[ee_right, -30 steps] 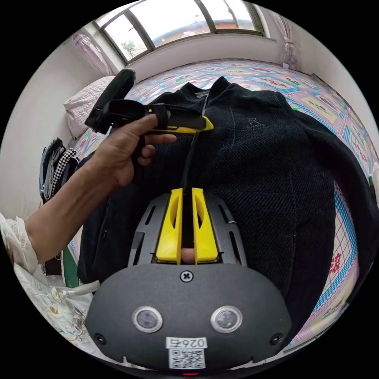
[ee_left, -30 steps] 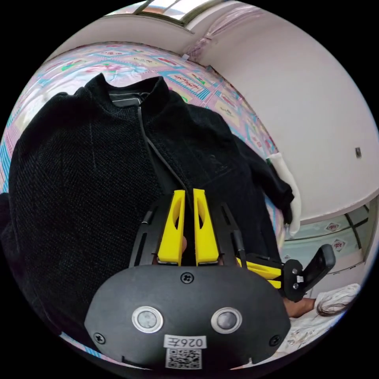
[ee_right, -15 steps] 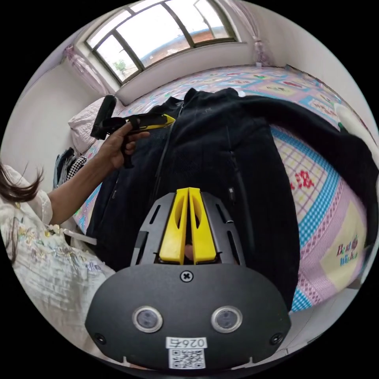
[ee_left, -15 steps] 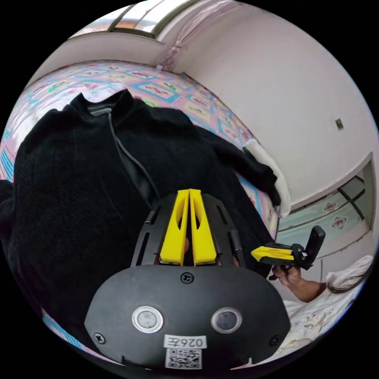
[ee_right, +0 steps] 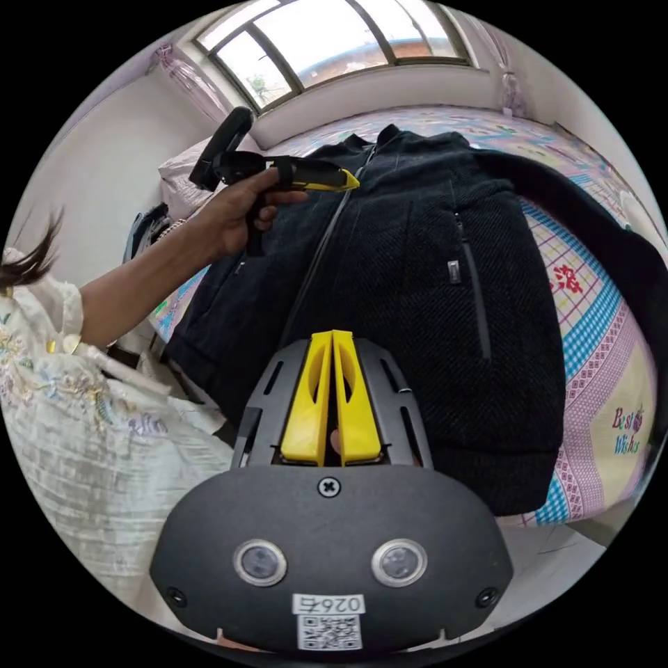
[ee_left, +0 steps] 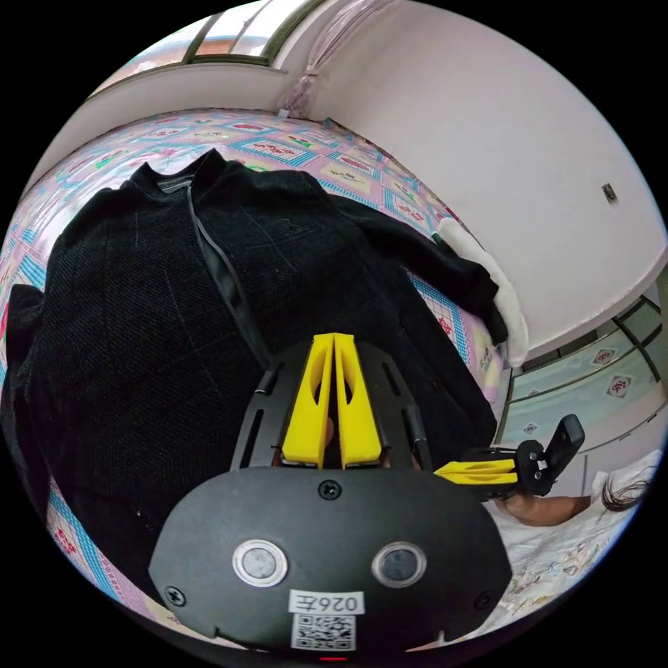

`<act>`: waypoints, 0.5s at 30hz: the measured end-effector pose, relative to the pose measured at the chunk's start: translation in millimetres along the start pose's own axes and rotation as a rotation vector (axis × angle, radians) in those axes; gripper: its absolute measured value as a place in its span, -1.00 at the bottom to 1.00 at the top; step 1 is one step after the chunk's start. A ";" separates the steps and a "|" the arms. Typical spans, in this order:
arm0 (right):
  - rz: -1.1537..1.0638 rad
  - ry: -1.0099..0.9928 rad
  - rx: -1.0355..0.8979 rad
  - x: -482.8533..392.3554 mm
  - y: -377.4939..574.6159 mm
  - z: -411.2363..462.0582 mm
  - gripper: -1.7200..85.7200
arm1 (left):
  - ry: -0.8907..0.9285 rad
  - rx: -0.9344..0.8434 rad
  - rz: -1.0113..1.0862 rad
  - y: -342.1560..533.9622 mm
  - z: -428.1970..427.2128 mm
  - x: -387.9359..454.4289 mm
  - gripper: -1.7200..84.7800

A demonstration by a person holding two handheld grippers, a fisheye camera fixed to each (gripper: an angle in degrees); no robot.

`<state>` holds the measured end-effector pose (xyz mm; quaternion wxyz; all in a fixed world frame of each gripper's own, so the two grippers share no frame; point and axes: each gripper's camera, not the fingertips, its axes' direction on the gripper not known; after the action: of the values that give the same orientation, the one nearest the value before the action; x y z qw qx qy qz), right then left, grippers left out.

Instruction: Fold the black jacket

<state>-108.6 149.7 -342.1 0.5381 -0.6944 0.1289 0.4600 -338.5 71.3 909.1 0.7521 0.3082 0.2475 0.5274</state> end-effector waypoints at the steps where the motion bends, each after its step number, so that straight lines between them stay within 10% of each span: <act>1: -0.008 0.037 -0.010 -1.8 -4.0 10.0 -0.98 | -0.002 -0.014 0.008 1.3 6.9 2.4 -0.98; 15: -0.136 0.020 -0.039 -30.7 -3.7 16.7 -0.98 | -0.216 -0.058 -0.021 35.5 25.9 -7.6 -0.98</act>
<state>-131.1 155.8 -315.9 0.5534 -0.7163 0.0776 0.4179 -345.6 68.0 953.0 0.7886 0.3387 0.1526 0.4901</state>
